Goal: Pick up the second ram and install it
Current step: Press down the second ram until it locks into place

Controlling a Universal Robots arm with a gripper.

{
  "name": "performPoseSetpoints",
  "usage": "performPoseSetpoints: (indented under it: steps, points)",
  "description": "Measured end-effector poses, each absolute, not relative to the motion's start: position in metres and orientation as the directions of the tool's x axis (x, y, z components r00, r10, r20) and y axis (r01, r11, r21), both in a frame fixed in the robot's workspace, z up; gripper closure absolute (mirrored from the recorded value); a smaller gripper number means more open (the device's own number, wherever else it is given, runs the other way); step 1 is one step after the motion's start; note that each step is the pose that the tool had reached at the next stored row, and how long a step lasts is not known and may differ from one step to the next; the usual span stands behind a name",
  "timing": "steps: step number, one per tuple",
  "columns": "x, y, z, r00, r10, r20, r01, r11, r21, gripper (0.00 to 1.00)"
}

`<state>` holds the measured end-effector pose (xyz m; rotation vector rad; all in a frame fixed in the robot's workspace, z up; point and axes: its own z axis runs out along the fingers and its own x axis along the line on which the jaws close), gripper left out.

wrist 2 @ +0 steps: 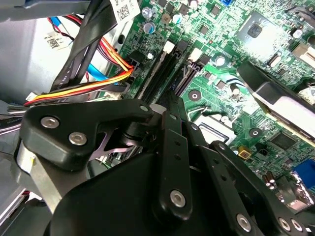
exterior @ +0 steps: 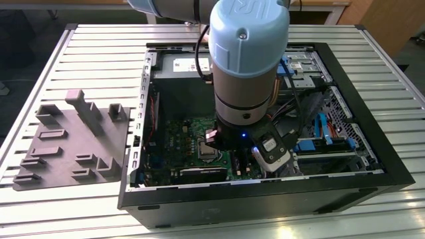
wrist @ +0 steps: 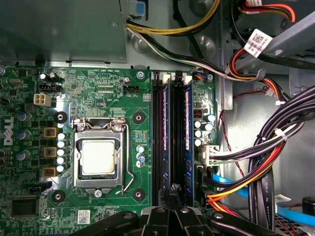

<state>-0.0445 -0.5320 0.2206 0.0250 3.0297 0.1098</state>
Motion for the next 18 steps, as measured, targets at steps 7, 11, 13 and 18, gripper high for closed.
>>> performPoseSetpoints:
  steps: [7, 11, 13, 18]
  points:
    - [-0.0445, -0.532, 0.2179, -0.994, 0.02, -0.109, 0.013, 0.997, 0.073, 0.89]
    - [-0.0445, -0.532, 0.2177, -0.994, 0.02, -0.109, 0.012, 0.997, 0.073, 0.89]
    - [-0.0445, -0.532, 0.2165, -0.994, 0.02, -0.109, 0.013, 0.997, 0.073, 0.89]
    - [-0.0445, -0.5319, 0.2155, -0.994, 0.02, -0.109, 0.012, 0.997, 0.073, 0.89]
